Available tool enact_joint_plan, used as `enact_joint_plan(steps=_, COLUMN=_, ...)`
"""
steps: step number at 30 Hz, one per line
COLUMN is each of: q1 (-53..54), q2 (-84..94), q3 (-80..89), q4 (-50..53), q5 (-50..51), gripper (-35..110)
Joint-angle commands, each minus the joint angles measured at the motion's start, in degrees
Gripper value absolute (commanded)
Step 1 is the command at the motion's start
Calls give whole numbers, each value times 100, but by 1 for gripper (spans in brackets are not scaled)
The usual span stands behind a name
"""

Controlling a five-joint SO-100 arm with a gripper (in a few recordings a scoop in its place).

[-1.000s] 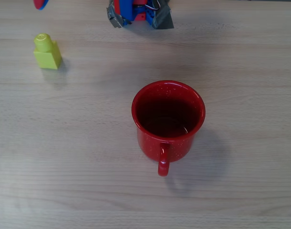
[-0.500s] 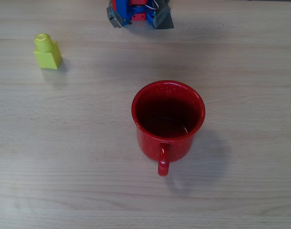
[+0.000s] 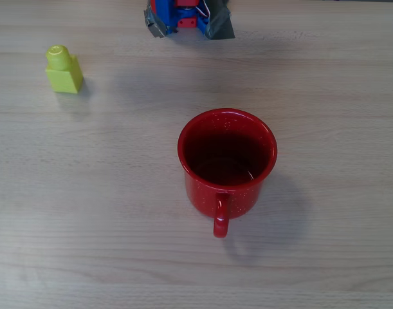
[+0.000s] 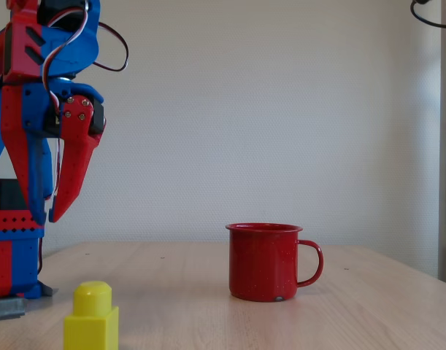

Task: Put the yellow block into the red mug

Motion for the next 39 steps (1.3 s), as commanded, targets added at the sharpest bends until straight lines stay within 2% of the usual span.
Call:
enact_joint_plan(steps=1, q1=158, q2=246, q3=62, q4=-176, q5=-132, gripper=0)
enact_joint_plan(steps=7, q1=141, q2=246, q3=229, q4=-378, q5=-35, gripper=7)
enact_joint_plan(steps=18, q1=255, q2=158, q3=439, q4=-413, q5=220, gripper=40)
enact_joint_plan(steps=24, q1=439, q2=-35, q3=747, q4=-475, q5=79, gripper=41)
enact_joint_plan(steps=39, q1=580, q2=-316, q3=1740, q4=-1951, q5=176, gripper=43)
